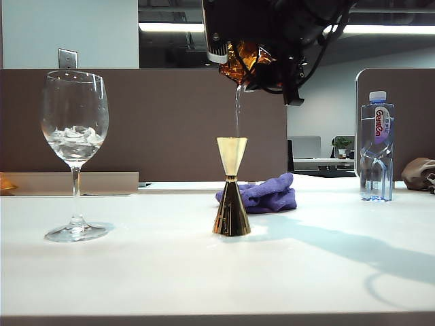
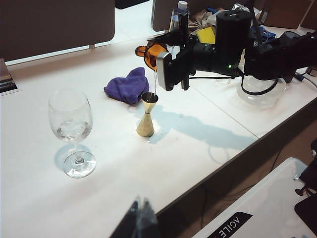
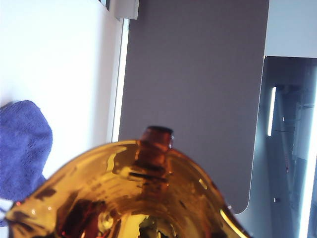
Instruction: Pick up the small amber measuring cup and pour the water in it into the jigger, then pick up the jigger and pour the water in it into the wine glass.
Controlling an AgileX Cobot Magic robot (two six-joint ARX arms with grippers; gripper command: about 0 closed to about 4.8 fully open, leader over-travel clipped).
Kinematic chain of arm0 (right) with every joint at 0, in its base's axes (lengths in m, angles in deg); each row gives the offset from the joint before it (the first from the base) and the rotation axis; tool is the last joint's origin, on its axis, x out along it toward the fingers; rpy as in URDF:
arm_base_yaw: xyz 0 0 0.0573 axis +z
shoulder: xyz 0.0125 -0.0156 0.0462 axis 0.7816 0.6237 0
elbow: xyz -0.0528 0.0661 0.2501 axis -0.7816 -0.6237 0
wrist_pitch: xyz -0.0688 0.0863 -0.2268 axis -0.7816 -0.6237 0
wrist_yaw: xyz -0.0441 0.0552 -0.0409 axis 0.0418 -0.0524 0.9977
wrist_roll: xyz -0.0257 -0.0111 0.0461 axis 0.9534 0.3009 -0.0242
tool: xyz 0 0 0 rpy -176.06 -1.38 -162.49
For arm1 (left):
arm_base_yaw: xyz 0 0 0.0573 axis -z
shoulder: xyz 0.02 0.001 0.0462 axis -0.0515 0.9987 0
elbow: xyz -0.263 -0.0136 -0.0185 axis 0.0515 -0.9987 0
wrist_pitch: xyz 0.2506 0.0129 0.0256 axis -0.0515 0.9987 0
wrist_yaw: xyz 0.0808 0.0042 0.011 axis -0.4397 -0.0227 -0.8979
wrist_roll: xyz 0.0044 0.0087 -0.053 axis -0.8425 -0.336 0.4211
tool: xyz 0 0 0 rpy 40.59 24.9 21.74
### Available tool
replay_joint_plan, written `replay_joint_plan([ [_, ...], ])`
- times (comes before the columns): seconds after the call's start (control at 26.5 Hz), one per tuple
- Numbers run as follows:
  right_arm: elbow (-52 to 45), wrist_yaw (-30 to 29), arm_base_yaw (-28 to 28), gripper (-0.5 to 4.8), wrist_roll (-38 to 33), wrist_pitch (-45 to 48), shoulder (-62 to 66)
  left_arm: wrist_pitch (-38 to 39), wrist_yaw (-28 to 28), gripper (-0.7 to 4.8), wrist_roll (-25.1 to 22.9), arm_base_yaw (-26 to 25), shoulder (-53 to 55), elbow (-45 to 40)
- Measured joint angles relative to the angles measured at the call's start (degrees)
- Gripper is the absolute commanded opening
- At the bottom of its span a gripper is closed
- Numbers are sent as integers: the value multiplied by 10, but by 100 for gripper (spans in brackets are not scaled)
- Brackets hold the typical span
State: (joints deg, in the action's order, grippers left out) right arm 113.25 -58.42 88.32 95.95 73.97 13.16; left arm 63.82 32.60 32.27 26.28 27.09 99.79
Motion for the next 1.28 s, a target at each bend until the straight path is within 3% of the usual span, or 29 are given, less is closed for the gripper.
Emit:
replay_joint_plan([
  [0.83, 0, -2, 0, 45, 9, 30, 0, 0, 0, -2, 0, 0, 0, 0],
  [1.28, 0, -29, 1, 45, 57, 28, 0, 0, 0, -2, 0, 0, 0, 0],
])
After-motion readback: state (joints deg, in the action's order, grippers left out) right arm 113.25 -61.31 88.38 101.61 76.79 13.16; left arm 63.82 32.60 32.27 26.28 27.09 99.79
